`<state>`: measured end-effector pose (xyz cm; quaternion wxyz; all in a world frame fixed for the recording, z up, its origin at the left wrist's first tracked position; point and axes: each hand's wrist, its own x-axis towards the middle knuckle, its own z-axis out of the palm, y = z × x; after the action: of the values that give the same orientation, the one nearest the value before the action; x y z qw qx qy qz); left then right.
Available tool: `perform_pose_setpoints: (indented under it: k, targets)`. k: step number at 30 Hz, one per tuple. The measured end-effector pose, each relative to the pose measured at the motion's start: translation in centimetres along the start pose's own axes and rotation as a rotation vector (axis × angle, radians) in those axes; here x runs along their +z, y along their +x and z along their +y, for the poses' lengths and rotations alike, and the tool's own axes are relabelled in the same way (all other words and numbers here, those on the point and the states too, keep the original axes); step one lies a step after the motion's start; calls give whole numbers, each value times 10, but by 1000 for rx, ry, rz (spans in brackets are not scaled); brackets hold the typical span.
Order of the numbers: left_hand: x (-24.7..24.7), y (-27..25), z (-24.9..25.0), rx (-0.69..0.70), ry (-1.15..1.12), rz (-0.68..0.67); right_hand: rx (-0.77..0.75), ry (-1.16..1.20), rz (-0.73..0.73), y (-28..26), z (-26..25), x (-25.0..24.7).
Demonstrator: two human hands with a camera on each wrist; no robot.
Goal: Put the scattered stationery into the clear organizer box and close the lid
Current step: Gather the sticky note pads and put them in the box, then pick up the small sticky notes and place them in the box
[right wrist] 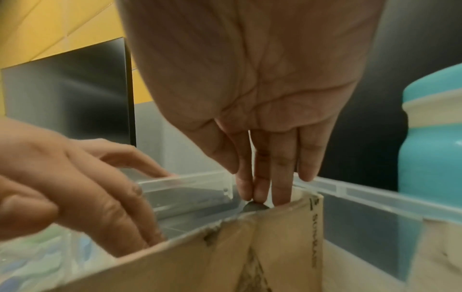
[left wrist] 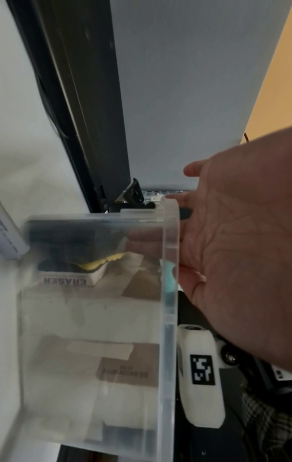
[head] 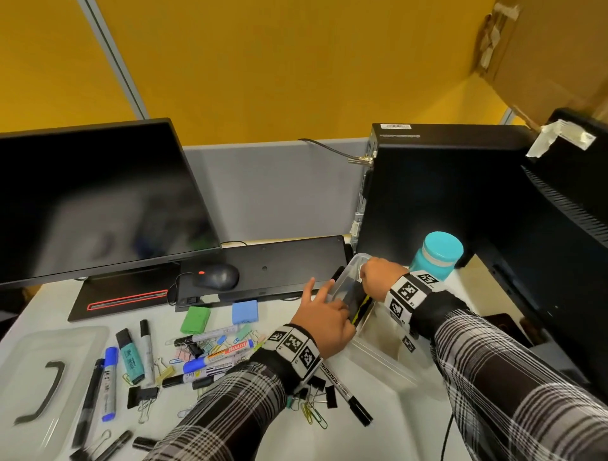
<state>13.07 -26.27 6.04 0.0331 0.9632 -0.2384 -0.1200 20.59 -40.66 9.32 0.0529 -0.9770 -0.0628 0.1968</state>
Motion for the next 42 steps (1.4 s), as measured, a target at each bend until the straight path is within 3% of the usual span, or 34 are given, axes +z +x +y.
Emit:
perform_pose_setpoints:
  k: [6, 14, 20, 26, 30, 33, 35, 38, 42]
  targets:
    - [-9, 12, 7, -61, 14, -139, 27, -50, -88, 4, -5, -4]
    - [-18, 11, 12, -94, -24, -193, 112, -57, -141, 22, -7, 18]
    - [-14, 11, 10, -95, -39, -173, 146, -70, -125, 47, -3, 28]
    - [-11, 12, 8, -64, -51, -155, 116, -106, -106, 28, -2, 24]
    - [-7, 7, 2, 18, -40, -50, 62, -129, -107, 21, -1, 19]
    - [-6, -18, -13, 37, -78, 237, -28, -136, -190, 10, -13, 6]
    - [-3, -42, -38, -14, -123, 408, -45, -94, -167, 2, -24, -8]
    - [10, -77, -95, -167, -139, 489, -97, -62, -73, -19, -49, -33]
    - [29, -109, -177, -496, -173, 309, -262, 61, 94, -37, -104, -29]
